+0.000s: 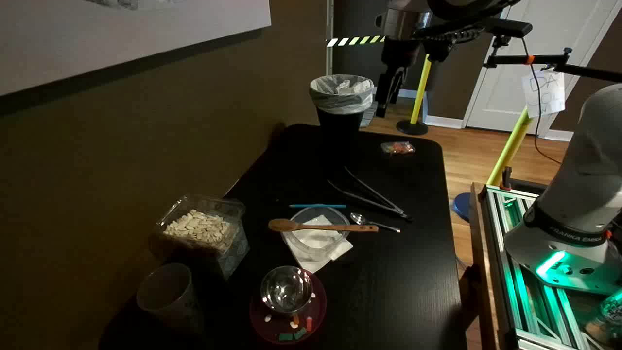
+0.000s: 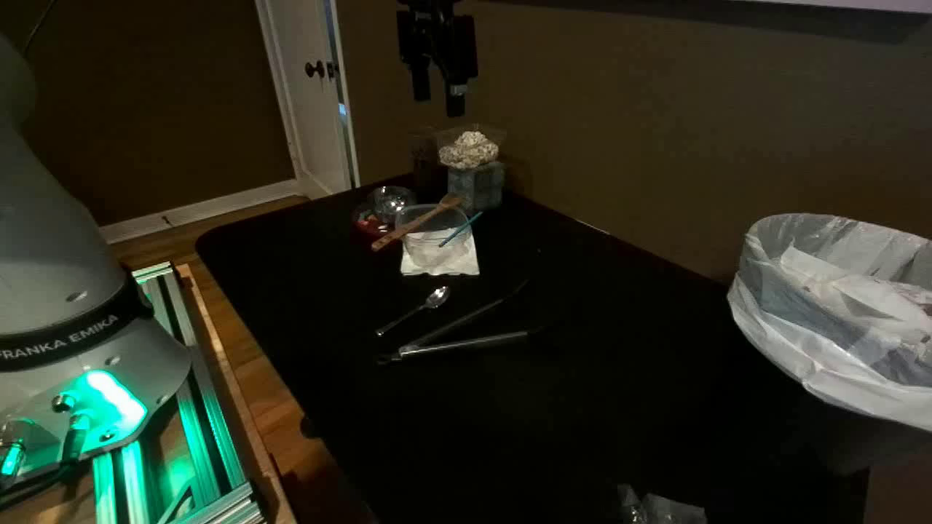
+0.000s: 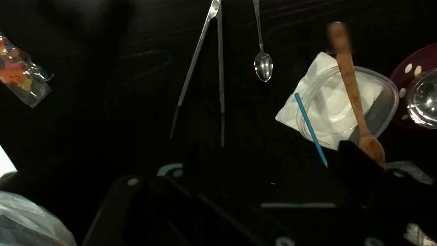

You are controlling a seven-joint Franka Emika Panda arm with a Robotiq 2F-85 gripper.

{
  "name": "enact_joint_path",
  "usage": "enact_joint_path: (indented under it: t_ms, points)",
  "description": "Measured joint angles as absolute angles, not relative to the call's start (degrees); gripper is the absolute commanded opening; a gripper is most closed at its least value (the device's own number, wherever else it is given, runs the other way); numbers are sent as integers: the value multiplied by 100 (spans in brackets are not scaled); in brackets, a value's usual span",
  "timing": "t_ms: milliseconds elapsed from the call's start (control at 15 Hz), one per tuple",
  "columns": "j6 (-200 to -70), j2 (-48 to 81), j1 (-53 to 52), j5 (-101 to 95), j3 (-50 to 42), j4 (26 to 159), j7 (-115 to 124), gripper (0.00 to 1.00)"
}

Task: Remove the lunchbox from the box and put it on the table

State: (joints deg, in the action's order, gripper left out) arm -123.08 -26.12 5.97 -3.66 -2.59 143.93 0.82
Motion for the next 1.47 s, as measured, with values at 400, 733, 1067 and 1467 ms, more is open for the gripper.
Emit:
enact_joint_path:
  t_ms: [400,733,1067,1467]
  points:
    - [-12353,-2487,587,-358,-246,14273,139,100]
    - [-12416,-2158,530,-357,-120,13992,363,100]
    - [-12416,-2175,537,-358,-142,13992,357,100]
    - [-12416,-2130,535,-338,-130,13947,547,100]
